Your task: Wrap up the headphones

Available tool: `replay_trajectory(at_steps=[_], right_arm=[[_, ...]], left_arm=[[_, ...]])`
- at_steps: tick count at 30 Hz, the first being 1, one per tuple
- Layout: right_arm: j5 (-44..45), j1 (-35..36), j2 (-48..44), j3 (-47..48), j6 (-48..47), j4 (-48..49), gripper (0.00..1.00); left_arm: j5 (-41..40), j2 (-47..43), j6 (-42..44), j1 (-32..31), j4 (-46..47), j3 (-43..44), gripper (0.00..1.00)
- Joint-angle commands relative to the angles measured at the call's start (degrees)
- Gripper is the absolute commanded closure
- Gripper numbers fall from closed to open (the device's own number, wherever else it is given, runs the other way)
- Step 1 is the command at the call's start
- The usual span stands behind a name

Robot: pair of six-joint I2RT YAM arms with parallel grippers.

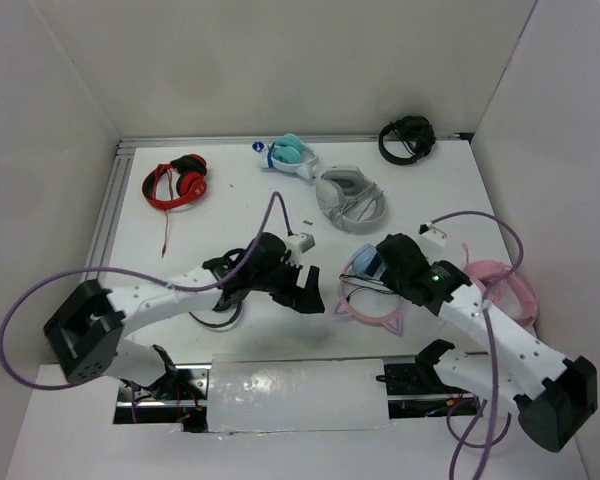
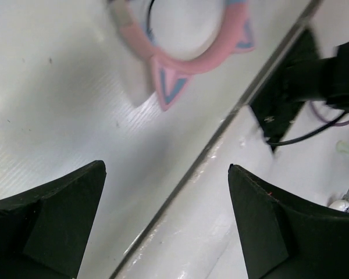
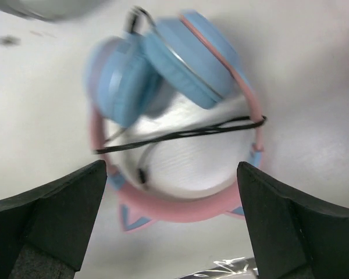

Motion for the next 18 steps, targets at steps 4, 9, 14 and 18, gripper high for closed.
replay_trajectory(at_steps=[4,9,14,18], right_arm=[[7.72,1.68,-12.06,7.98,-3.69,-1.02,0.0],[10.53,1.86,-18.39,8.16,-7.56,3.99,0.0],[8.51,1.95,-19.11,10.25,-14.15,7.26,0.0],[9.74,2.47,-18.23,11.85,-16.79,7.95,0.0]], left_arm=[[-6.84,-17.72,0.73,-0.12,-6.64,-0.51,0.01],[-25.12,-27.23,-9.9,0.14,-24.85,4.59,0.01],[-26.81,-33.03,-12.89,2.95,-30.84,4.33,0.01],[-27.78,-34.0,-13.95,4.79,-34.72,5.38,0.01]])
